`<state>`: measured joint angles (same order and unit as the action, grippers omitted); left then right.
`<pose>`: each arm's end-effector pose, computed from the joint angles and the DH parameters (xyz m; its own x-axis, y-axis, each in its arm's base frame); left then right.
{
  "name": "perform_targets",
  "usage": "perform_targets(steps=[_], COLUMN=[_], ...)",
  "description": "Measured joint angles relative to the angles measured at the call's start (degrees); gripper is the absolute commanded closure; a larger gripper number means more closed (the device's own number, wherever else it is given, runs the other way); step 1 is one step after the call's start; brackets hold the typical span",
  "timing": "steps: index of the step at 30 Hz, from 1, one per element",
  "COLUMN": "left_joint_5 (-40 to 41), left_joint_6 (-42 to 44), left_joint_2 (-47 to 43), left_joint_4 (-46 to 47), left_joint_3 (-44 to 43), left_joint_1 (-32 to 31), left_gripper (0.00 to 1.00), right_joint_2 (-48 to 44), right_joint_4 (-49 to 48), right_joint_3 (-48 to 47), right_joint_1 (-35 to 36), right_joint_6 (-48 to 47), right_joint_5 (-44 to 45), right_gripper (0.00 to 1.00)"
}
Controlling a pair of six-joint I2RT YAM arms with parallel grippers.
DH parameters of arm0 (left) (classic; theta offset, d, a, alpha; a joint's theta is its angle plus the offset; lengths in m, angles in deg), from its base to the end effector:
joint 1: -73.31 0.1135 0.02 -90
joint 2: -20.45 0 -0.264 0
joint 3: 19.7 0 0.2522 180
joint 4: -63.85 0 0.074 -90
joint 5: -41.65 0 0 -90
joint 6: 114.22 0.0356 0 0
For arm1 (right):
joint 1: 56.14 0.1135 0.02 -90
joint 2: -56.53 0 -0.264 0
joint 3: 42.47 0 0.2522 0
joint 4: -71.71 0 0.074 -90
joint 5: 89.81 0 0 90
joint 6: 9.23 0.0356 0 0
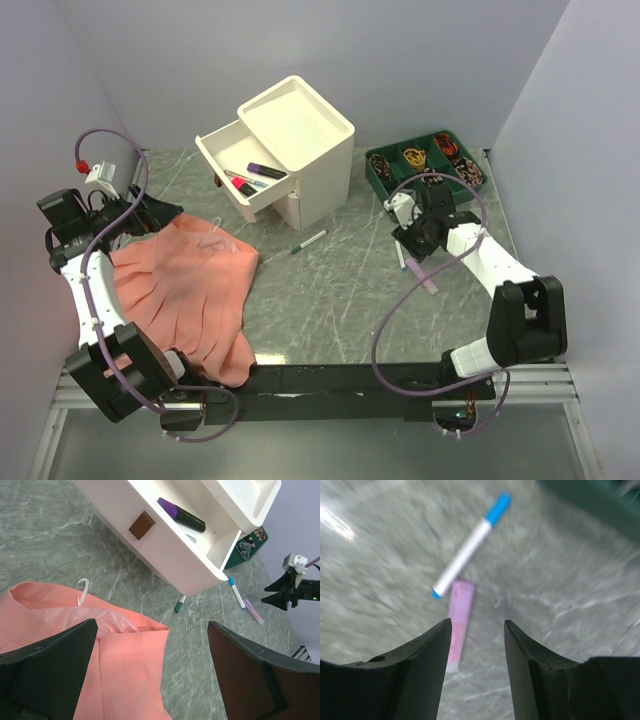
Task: Sort the stationery into containers
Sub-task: Pick up the pen from the center of the board.
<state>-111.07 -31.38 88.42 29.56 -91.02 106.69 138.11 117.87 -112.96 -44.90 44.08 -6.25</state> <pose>0.2263 0.1112 0.3265 -0.4739 -0.3806 -0.7941 0.3279 0.7606 -0.5603 0.2817 0.0601 0.2342 -0.5102 -0.7067 -0.4902 -0.6959 0.6741 -0.2476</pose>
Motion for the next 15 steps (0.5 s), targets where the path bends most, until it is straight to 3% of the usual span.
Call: perform_targets(steps=[4, 15], left_joint_5=[0.00, 0.04], left_joint_6=[-0.72, -1.53], left_joint_2=[0.00, 0.00], left_joint_4=[0.98, 1.40], left_joint_3=[0.02, 0.02], left_joint_1=[0.00, 0.00], left_gripper=[0.00, 0.00], right_joint_2=[3.08, 8.33], right_joint_4=[1.25, 3.50], right_joint_3=[0.94, 0.74], right_joint_1=[-3.74, -4.04], right_joint_6=[-3.06, -7.34], right_joint_5=[-0.26, -4.83], right_gripper=[0.45, 0.45])
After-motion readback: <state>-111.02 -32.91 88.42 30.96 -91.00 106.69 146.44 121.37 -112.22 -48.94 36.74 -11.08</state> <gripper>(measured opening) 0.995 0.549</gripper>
